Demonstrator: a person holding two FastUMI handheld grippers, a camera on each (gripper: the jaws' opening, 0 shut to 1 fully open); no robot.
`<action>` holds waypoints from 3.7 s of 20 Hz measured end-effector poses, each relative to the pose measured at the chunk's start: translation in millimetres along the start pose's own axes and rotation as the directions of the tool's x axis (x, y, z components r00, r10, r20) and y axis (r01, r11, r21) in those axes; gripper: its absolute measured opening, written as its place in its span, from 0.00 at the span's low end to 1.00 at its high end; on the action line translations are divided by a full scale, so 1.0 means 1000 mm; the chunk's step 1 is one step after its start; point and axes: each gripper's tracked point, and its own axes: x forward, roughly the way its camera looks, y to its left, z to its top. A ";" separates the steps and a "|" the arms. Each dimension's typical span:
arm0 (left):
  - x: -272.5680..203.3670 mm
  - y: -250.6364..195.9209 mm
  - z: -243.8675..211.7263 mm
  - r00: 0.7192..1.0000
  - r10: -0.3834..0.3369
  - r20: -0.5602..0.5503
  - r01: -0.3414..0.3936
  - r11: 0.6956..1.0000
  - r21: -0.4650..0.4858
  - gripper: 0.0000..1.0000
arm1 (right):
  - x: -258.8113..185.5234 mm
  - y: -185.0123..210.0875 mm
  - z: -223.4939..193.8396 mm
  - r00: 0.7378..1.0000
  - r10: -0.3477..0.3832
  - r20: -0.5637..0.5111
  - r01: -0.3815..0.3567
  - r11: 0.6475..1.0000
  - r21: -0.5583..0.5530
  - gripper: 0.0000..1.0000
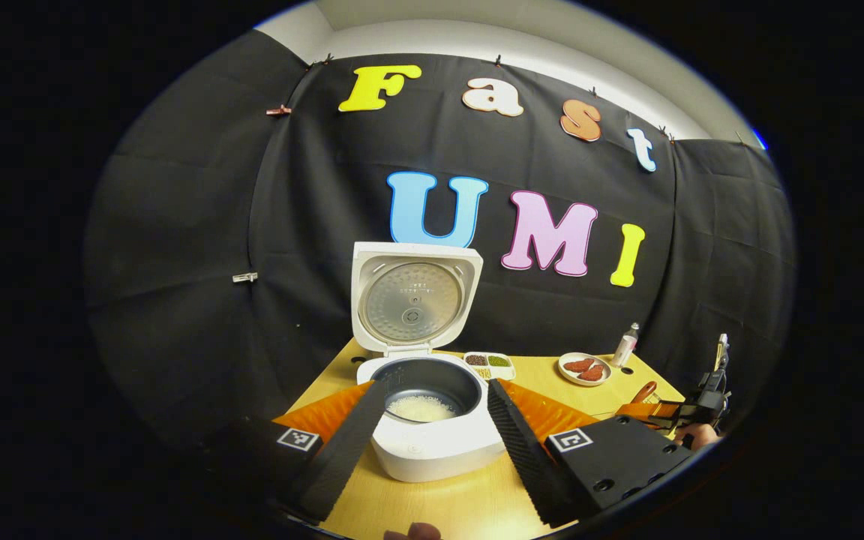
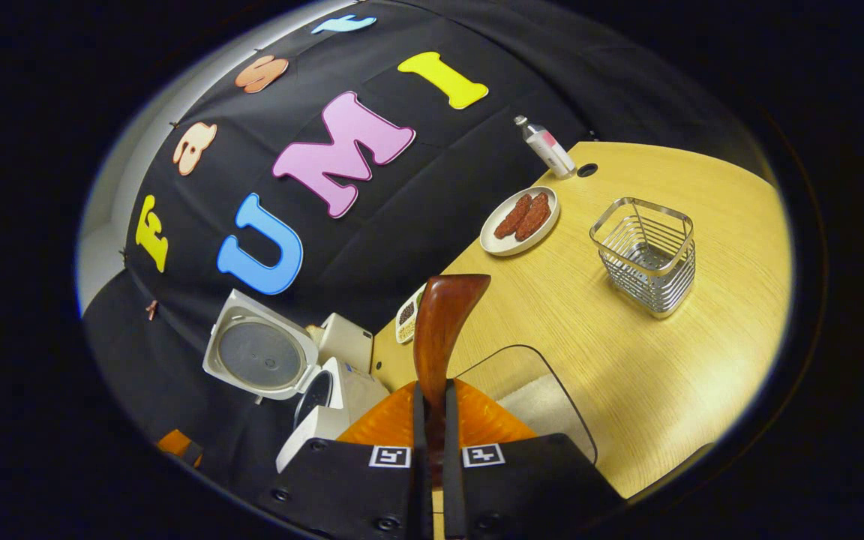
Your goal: Close the left gripper, press the button to open the rice cooker; take a wooden spoon from the chopstick holder with the right hand, scoop a spoonful of rice and pour it into the rice cooker, then put the wooden spoon back into the chopstick holder.
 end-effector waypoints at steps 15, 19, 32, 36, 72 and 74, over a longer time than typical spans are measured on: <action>-0.017 0.028 -0.008 0.999 0.037 0.007 -0.036 0.999 -0.016 0.95 | -0.030 0.099 0.029 0.988 0.154 0.019 -0.155 0.982 0.113 0.10; -0.026 0.040 -0.013 0.998 0.066 0.011 -0.066 0.998 0.014 0.95 | -0.024 0.143 0.018 0.977 0.213 -0.003 -0.211 0.969 0.127 0.10; -0.036 0.049 -0.054 0.997 0.068 -0.039 -0.067 0.998 0.018 0.95 | 0.048 0.266 -0.022 0.942 0.334 -0.042 -0.328 0.939 0.108 0.10; -0.038 0.059 -0.063 0.994 0.090 -0.061 -0.089 0.996 0.014 0.95 | 0.084 0.274 -0.038 0.953 0.300 -0.039 -0.299 0.954 0.024 0.10; -0.063 0.088 -0.077 0.979 0.190 -0.070 -0.189 0.982 0.010 0.95 | 0.124 0.336 -0.154 0.910 0.334 -0.247 -0.279 0.053 -0.959 0.10; -0.063 0.088 -0.077 0.979 0.191 -0.068 -0.191 0.982 0.008 0.95 | 0.122 0.338 -0.158 0.906 0.339 -0.253 -0.270 0.003 -0.963 0.10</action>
